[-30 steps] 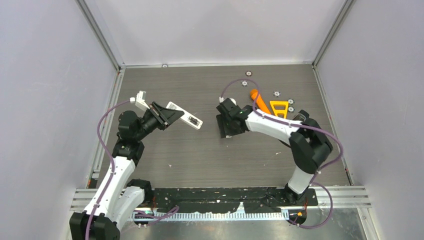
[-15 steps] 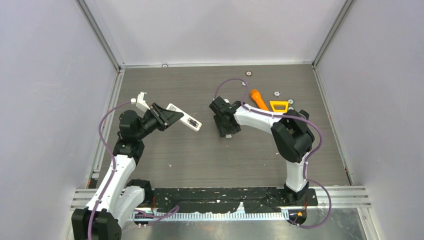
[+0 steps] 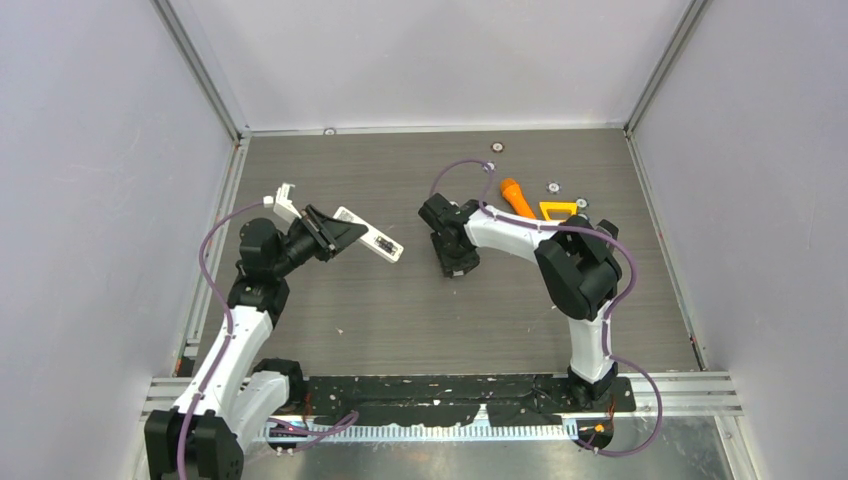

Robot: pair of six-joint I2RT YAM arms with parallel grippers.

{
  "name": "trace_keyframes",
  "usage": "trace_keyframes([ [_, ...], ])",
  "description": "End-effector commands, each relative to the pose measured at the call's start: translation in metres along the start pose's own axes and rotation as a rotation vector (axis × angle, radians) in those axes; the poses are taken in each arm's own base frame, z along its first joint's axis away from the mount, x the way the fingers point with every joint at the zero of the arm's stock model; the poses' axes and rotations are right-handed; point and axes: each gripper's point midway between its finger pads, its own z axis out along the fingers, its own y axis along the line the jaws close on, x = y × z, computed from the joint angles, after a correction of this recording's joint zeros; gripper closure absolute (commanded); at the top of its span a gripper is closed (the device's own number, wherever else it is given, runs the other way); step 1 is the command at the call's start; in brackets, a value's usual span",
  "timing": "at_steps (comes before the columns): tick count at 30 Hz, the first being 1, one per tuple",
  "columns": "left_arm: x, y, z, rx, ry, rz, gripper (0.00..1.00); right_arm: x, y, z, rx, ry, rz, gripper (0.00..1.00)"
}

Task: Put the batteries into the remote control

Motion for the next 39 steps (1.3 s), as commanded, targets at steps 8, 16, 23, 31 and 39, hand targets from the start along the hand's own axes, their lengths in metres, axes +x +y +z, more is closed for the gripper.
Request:
trace_keyframes([
  [8, -0.01, -0.017, 0.0, 0.063, -0.019, 0.047, 1.0, -0.003, -0.003, 0.014, -0.015, 0.021, 0.056, 0.58],
  [16, -0.011, -0.018, 0.0, 0.064, -0.018, 0.046, 1.0, 0.013, 0.0, 0.023, -0.067, 0.051, 0.13, 0.6],
  [23, -0.01, -0.018, 0.0, 0.063, -0.01, 0.042, 1.0, 0.022, -0.009, 0.028, -0.031, 0.044, 0.156, 0.74],
  [31, -0.004, -0.015, -0.002, 0.059, 0.011, 0.077, 1.0, -0.013, -0.007, -0.016, -0.104, -0.131, 0.086, 0.77],
  [39, 0.003, -0.017, -0.004, 0.048, 0.103, 0.195, 1.0, -0.023, 0.01, -0.097, -0.33, -0.294, -0.128, 0.78],
])
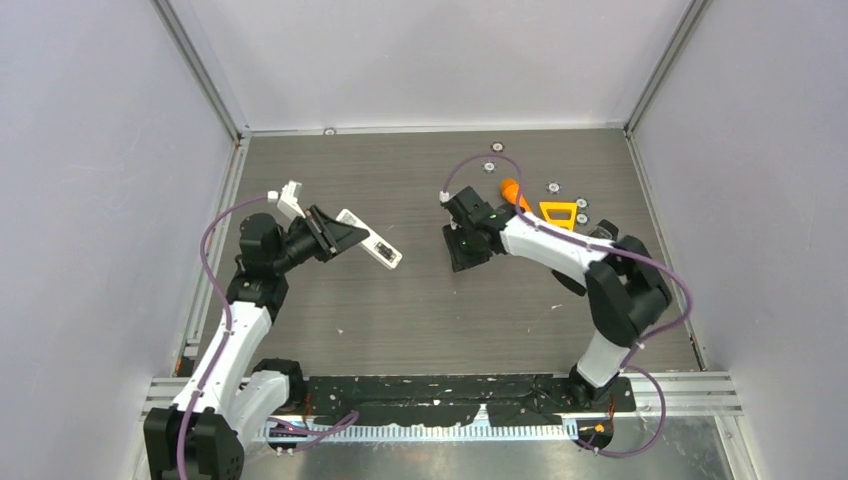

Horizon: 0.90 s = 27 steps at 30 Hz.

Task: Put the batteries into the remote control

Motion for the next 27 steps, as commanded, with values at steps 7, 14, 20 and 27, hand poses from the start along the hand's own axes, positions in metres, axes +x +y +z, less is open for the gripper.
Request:
trace_keyframes([
  [7, 0.0, -0.026, 0.0, 0.094, 0.127, 0.171, 1.0, -0.04, 0.065, -0.136, -0.395, -0.335, -0.242, 0.78],
  [14, 0.014, -0.042, 0.008, 0.163, 0.21, 0.222, 1.0, -0.025, 0.083, -0.181, -0.397, -0.416, -0.464, 0.86],
  [20, 0.032, -0.046, 0.015, 0.185, 0.261, 0.256, 1.0, -0.011, 0.105, -0.201, -0.361, -0.443, -0.592, 0.86],
  [27, 0.045, -0.044, 0.022, 0.167, 0.277, 0.257, 1.0, -0.008, 0.107, -0.192, -0.245, -0.406, -0.643, 0.86],
])
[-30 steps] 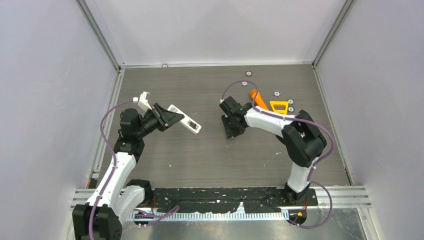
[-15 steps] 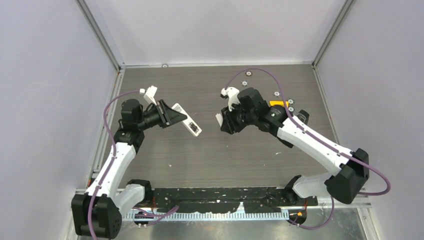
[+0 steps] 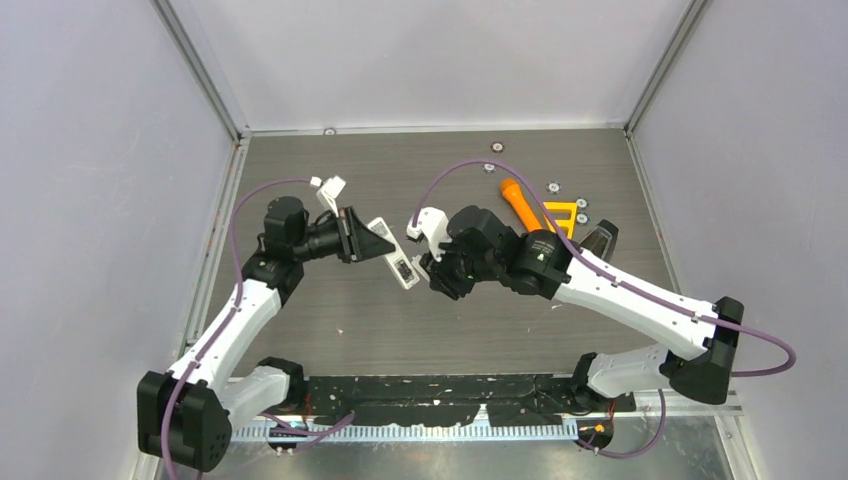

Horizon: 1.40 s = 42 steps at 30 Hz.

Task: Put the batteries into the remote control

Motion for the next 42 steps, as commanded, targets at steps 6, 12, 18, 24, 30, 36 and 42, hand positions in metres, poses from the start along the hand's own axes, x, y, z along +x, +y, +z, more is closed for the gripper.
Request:
trace_keyframes([
  [6, -0.006, -0.011, 0.01, 0.011, -0.055, 0.036, 1.0, -0.013, -0.011, 0.008, 0.147, 0.027, -0.039, 0.86],
  [12, -0.008, -0.01, 0.009, 0.001, -0.086, 0.03, 1.0, -0.013, -0.007, 0.019, 0.153, 0.051, -0.036, 0.86],
  [18, -0.009, -0.008, 0.01, -0.006, -0.088, 0.015, 1.0, -0.014, -0.003, 0.026, 0.139, 0.057, -0.04, 0.86],
  [24, -0.009, -0.008, 0.01, -0.006, -0.092, 0.012, 1.0, -0.018, -0.002, 0.033, 0.142, 0.055, -0.025, 0.86],
  [30, -0.009, -0.008, 0.01, -0.005, -0.092, 0.013, 1.0, -0.021, -0.004, 0.041, 0.156, 0.062, -0.024, 0.86],
  [36, -0.008, -0.009, 0.01, -0.005, -0.092, 0.011, 1.0, -0.019, -0.005, 0.045, 0.167, 0.072, -0.002, 0.86],
  [42, -0.007, -0.011, 0.009, 0.005, -0.085, 0.013, 1.0, -0.018, -0.004, 0.047, 0.165, 0.075, 0.008, 0.86],
])
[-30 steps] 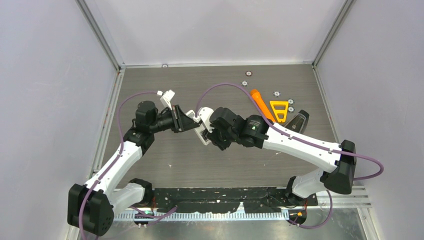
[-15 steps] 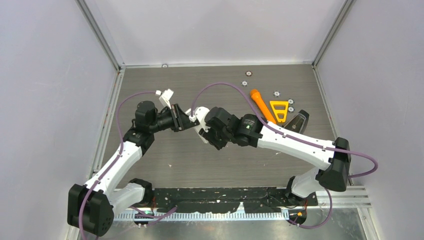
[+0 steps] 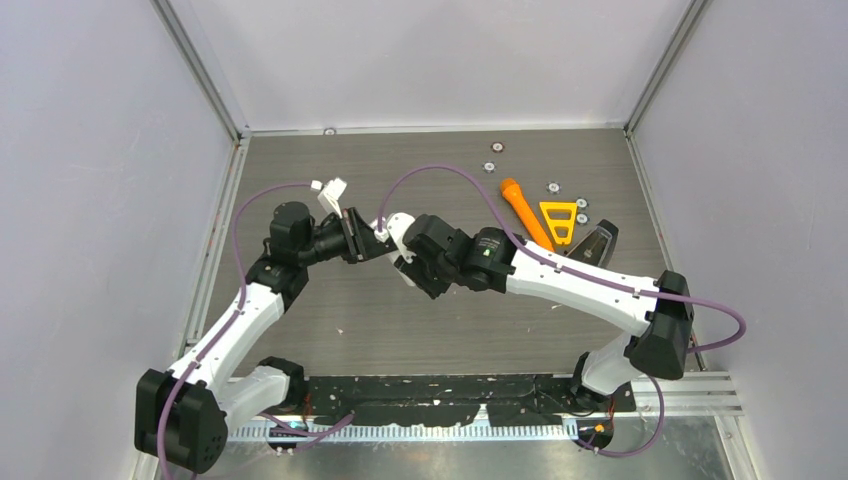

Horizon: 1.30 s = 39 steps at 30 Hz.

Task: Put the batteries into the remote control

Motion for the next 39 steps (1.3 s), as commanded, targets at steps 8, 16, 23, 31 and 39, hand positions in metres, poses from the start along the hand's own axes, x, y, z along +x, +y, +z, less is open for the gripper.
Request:
trace_keyframes([
  [8, -0.005, -0.016, -0.003, 0.061, -0.024, 0.041, 1.0, -0.032, 0.004, -0.005, -0.011, -0.082, 0.038, 0.86],
  [16, -0.005, -0.02, -0.004, 0.082, -0.037, 0.004, 1.0, -0.035, 0.007, -0.006, -0.027, -0.075, 0.055, 0.82],
  [23, -0.004, -0.025, -0.004, 0.119, -0.051, -0.038, 1.0, -0.031, 0.007, -0.003, -0.035, -0.041, 0.066, 0.77],
  [31, -0.002, -0.025, -0.005, 0.126, -0.046, -0.043, 1.0, -0.029, 0.008, 0.0, -0.032, -0.029, 0.072, 0.73],
  [39, -0.003, -0.024, -0.004, 0.123, -0.043, -0.055, 1.0, -0.029, 0.006, -0.001, -0.027, -0.028, 0.076, 0.6],
])
